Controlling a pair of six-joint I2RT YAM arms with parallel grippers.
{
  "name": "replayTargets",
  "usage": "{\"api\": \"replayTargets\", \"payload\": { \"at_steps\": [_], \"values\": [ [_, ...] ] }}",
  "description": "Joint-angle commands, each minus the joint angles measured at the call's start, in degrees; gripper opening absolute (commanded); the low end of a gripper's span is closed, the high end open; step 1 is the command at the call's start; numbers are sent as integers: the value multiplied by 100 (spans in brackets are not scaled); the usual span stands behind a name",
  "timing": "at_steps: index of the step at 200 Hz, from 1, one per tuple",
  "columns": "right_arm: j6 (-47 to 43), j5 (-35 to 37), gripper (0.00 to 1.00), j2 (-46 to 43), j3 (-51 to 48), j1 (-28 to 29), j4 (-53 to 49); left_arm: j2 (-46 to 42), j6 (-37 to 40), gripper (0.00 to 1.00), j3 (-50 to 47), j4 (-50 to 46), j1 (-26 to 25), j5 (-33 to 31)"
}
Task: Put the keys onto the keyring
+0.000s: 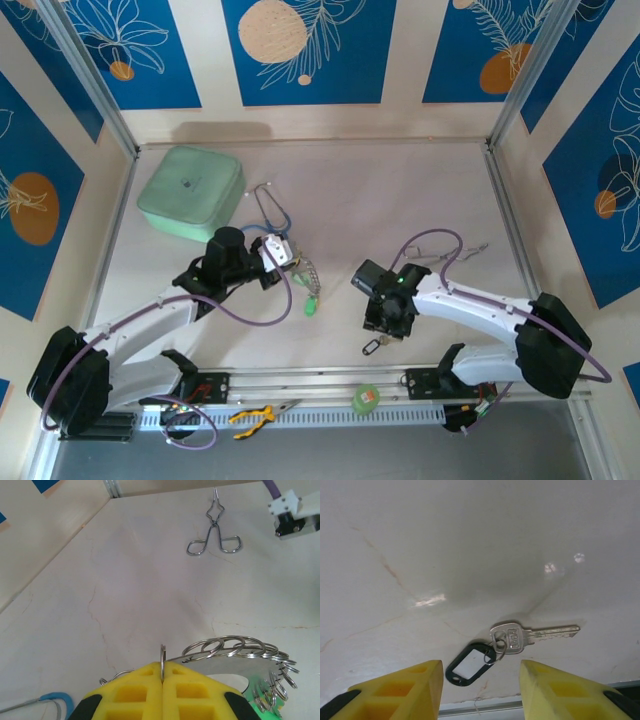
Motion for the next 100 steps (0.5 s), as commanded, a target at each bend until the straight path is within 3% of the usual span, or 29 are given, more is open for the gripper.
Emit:
{"api": "replayTargets", "payload": {
  "at_steps": [1, 100],
  "values": [
    [348, -100, 45, 225, -139, 38, -77, -90, 119, 0, -8, 261, -67, 160],
    [520, -288, 35, 447, -179, -5, 131, -48, 172, 0, 26, 216, -99, 201]
  ]
}}
